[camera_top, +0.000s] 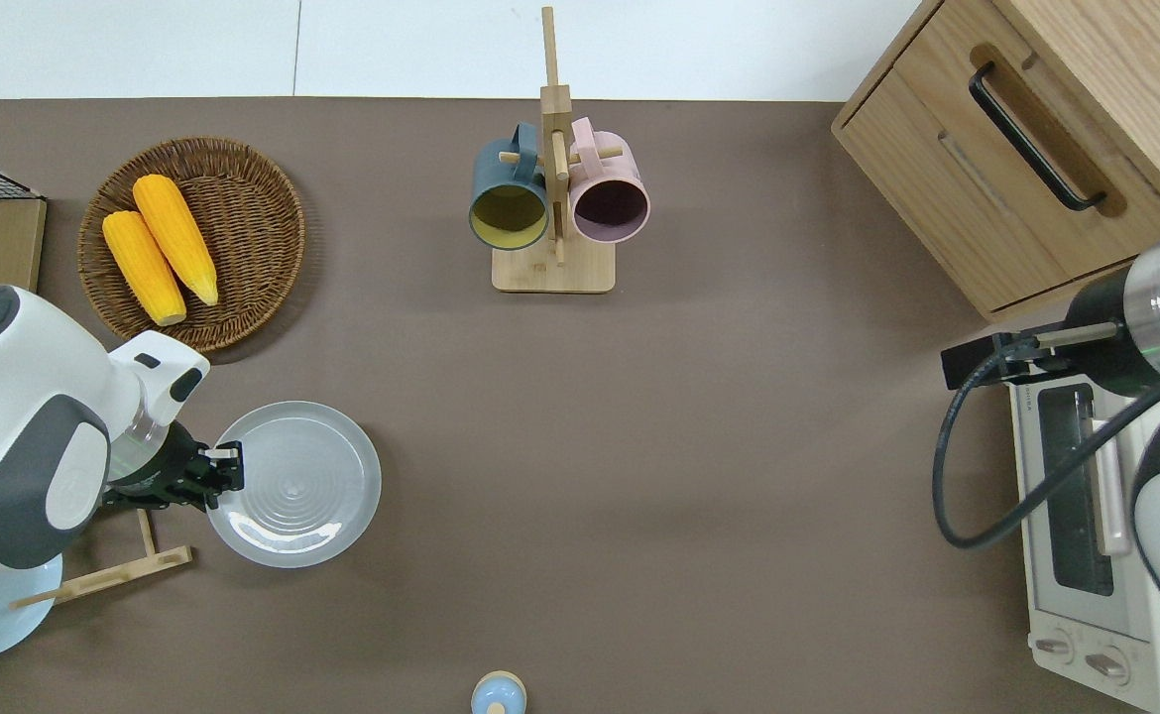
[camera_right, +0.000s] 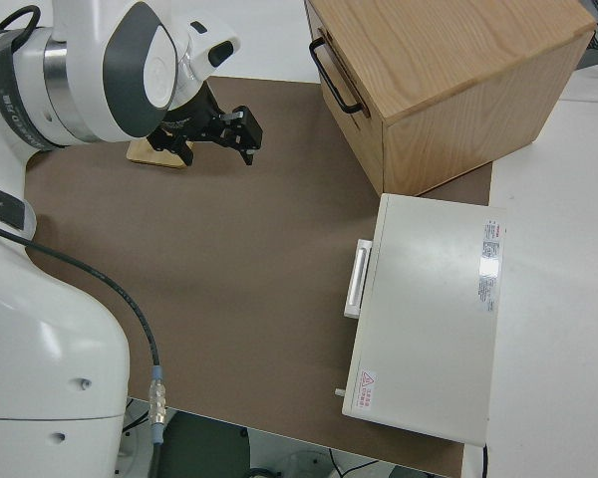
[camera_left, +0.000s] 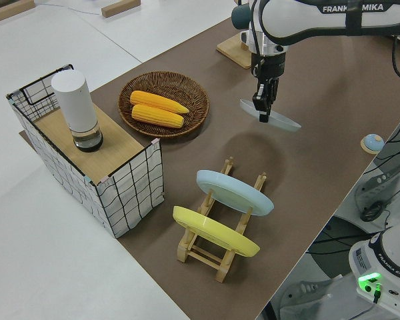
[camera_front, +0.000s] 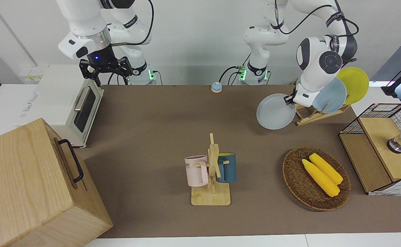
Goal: Pick gray plate from table and place it on lower plate rack with left arm
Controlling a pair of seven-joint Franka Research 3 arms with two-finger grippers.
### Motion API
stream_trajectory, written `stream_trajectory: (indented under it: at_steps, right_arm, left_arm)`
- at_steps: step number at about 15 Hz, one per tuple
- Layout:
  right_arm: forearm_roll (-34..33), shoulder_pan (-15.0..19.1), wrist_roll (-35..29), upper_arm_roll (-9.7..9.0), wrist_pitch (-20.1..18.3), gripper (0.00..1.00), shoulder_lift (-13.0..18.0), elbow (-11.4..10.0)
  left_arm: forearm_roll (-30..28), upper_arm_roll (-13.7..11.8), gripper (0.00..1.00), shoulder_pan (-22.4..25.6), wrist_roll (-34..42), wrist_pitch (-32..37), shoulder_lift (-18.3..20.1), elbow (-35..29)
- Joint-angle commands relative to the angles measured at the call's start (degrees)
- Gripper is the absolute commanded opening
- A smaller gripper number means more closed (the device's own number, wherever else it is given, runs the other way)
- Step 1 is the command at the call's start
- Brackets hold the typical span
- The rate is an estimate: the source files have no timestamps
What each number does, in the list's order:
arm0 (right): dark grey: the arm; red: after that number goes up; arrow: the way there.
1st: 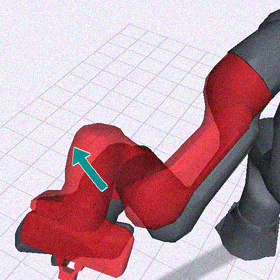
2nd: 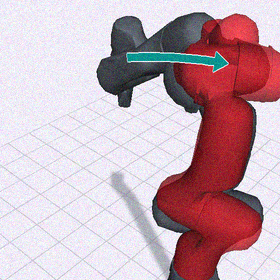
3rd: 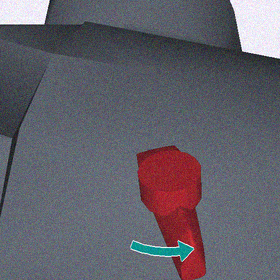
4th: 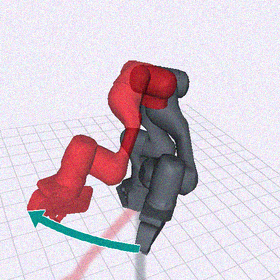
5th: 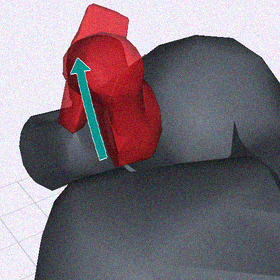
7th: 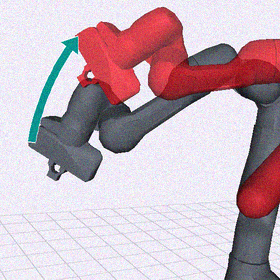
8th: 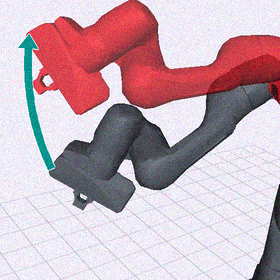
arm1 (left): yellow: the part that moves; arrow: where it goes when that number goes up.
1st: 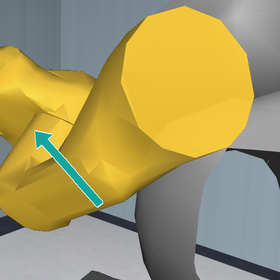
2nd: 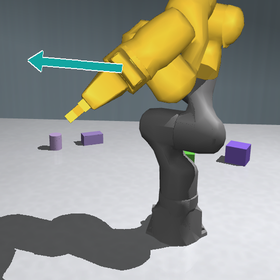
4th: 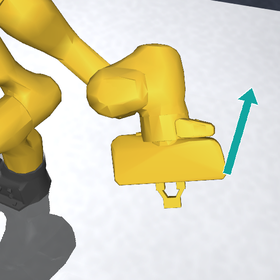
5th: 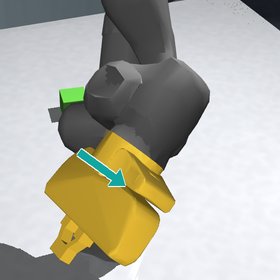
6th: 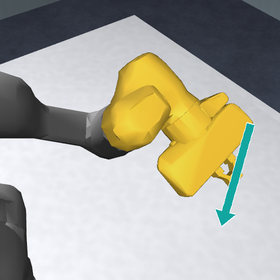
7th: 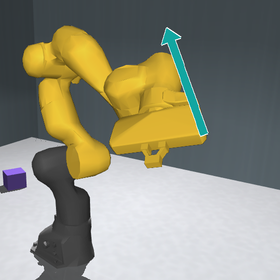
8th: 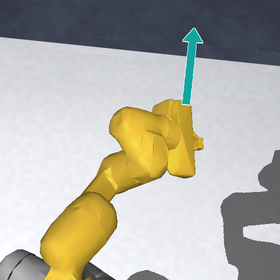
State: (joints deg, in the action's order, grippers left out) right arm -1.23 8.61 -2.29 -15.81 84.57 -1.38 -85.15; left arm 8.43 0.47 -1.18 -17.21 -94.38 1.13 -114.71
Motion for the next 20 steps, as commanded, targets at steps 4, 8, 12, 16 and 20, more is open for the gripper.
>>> stream_trajectory:
  at_steps: [4, 8, 12, 16, 20]
  right_arm:
    - [-0.09, 1.06, -0.70, -0.98, -0.81, 0.983, 0.15, 0.51]
    - [-0.09, 1.06, -0.70, -0.98, -0.81, 0.983, 0.15, 0.51]
    - [-0.09, 1.06, -0.70, -0.89, -0.81, 0.983, 0.15, 0.51]
    - [-0.09, 1.06, -0.70, -0.98, -0.81, 0.983, 0.15, 0.51]
    - [-0.09, 1.06, -0.70, -0.98, -0.81, 0.983, 0.15, 0.51]
  left_arm:
    - [12.38, 0.23, 0.00, -1.01, -4.93, 8.06, 0.63, 2.47]
    - [20.65, 0.93, 0.00, -1.10, -5.72, 13.69, 1.07, 2.91]
    - [24.87, 0.85, 0.00, -1.10, -8.97, 16.68, 1.07, 2.91]
    - [29.89, 0.93, 0.00, -1.10, -11.09, 17.39, 0.90, 2.82]
    - [33.66, 0.93, 0.00, -1.10, -13.89, 17.39, -0.15, 2.65]
